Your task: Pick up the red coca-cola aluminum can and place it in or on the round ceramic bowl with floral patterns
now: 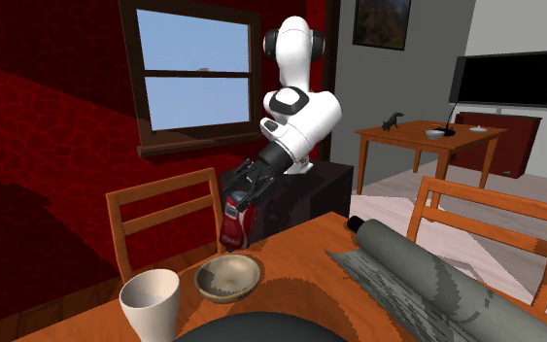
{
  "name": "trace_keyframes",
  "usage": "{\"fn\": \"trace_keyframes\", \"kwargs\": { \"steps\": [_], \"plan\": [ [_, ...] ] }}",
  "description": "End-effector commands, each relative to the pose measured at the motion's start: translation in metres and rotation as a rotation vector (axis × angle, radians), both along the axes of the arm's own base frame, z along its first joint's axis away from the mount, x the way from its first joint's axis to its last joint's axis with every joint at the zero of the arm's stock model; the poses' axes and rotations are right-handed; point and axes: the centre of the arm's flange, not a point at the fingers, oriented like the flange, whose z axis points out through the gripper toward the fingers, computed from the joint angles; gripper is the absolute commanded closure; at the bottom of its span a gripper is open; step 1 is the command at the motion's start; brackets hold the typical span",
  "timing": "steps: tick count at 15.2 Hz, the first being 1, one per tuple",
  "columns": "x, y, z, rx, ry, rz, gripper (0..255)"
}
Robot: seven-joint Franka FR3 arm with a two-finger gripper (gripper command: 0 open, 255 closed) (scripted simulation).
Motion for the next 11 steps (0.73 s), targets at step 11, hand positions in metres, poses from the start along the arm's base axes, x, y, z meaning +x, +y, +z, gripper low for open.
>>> {"fn": "trace_keyframes", "kwargs": {
  "steps": [11],
  "plan": [
    [0.001, 0.000, -0.062, 0.001, -0.001, 0.000, 255]
  ]
}}
